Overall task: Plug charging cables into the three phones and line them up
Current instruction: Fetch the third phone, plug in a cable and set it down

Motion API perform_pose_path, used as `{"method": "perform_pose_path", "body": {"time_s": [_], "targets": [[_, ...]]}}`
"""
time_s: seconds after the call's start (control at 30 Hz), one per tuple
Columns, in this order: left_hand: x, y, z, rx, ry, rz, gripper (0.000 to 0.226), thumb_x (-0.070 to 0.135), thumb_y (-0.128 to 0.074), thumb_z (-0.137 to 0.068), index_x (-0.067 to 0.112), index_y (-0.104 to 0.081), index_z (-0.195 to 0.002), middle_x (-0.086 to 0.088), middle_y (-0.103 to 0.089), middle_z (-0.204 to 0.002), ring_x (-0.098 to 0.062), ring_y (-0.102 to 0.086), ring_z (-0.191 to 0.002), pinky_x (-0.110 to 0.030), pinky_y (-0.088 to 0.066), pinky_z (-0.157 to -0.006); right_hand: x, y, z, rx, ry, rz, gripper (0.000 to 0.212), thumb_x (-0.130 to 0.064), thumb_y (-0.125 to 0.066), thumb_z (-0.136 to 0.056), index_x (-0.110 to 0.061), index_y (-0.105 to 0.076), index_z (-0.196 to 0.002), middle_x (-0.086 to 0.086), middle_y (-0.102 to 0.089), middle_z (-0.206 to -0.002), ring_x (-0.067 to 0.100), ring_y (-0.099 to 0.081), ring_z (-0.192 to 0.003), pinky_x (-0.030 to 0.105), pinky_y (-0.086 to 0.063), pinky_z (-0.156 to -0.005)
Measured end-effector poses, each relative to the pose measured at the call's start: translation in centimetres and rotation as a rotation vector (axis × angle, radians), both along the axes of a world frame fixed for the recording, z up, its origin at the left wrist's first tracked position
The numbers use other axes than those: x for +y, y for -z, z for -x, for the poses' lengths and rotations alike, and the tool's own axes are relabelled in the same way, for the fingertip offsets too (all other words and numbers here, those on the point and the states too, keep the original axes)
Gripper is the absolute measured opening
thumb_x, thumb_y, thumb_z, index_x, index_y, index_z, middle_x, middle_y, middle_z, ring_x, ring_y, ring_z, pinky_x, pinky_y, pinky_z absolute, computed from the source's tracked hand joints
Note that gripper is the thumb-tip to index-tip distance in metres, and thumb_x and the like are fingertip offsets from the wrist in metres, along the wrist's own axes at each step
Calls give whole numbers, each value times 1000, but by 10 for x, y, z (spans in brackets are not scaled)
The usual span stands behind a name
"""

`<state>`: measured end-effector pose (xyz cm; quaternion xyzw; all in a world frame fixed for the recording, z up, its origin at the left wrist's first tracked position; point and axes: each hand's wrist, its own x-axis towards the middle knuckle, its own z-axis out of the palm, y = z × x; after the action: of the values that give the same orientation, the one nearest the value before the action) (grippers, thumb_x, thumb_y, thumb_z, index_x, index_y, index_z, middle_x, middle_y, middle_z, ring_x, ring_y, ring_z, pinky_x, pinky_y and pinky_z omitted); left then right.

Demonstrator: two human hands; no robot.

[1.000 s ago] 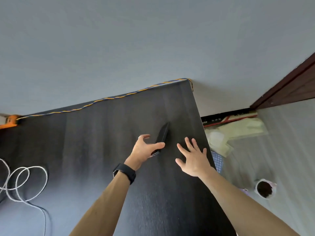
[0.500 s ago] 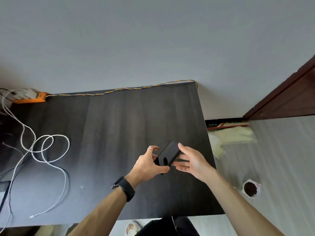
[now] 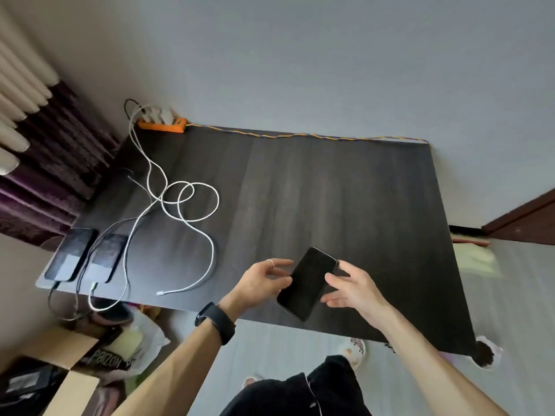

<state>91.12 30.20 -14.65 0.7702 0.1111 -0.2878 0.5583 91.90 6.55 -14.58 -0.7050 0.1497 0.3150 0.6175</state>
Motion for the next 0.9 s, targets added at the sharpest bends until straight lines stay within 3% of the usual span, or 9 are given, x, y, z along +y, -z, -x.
{"method": "perform_pose_path", "body": {"time_s": [0.1,0.17,0.27,0.37,0.43,0.57,0.67,0.8,0.9], "targets": [[45,0,21,76,-87,163,44,10,-66,-92,22,-58,-133,-11,-68,-120,-19,-72,-89,-28,-58,-74,46,-4,11,-9,-104,-8,28,-18,-64,-97,-24,-62,-125,11,-77,-104,36,-76,-81,40,-61,-73],[66,3,33,110,-112,222,48,6,-66,-91,26,-57,-134,-14,-70,-119,-25,-71,-99,-34,-59,-76,73,-5,17,-7,-152,-16,30,-18,-64,-97,-27,-62,-125,12,-77,-104,36,-75,-81,40,-62,-73],[101,11,49,141,-173,231,53,0,-64,-90,35,-58,-129,-18,-71,-112,-26,-71,-94,-47,-59,-84,114,-1,20,-5,-215,-11,36,-19,-64,-97,-34,-58,-129,10,-77,-102,31,-74,-76,38,-61,-71],[132,21,61,200,-274,257,52,1,-66,-89,39,-59,-124,-23,-68,-112,-31,-71,-94,-42,-61,-77,148,12,16,8,-235,36,44,-19,-64,-97,-40,-52,-133,7,-77,-102,27,-75,-76,33,-61,-68],[151,27,66,250,-353,264,52,1,-66,-89,35,-57,-129,-24,-67,-118,-35,-71,-99,-41,-61,-77,168,23,9,36,-248,62,41,-19,-64,-96,-34,-56,-133,6,-76,-103,26,-77,-79,35,-63,-72],[192,39,66,298,-527,214,54,-3,-62,-89,25,-54,-134,-17,-73,-106,-23,-72,-83,-34,-59,-67,209,57,-9,77,-361,174,36,-27,-67,-90,-28,-63,-126,-1,-76,-103,18,-77,-79,40,-62,-83],[225,41,64,319,-680,189,52,-3,-61,-89,24,-54,-132,-7,-76,-94,-21,-72,-78,-36,-59,-68,241,79,-25,-17,-557,331,30,-35,-65,-90,-32,-62,-120,-8,-74,-105,12,-74,-85,37,-60,-85],[271,37,61,299,-862,201,52,-3,-60,-90,24,-51,-134,-14,-75,-102,-25,-72,-82,-32,-57,-61,288,97,-36,-255,-772,489,28,-38,-60,-93,-27,-63,-119,-15,-74,-107,16,-67,-105,33,-51,-90],[299,38,61,295,-1046,185,50,-6,-57,-90,21,-53,-132,-13,-69,-86,-27,-65,-77,-38,-58,-72,326,105,-32,-418,-931,563,30,-39,-57,-94,-28,-59,-122,-11,-68,-115,20,-62,-111,37,-52,-89]]}}
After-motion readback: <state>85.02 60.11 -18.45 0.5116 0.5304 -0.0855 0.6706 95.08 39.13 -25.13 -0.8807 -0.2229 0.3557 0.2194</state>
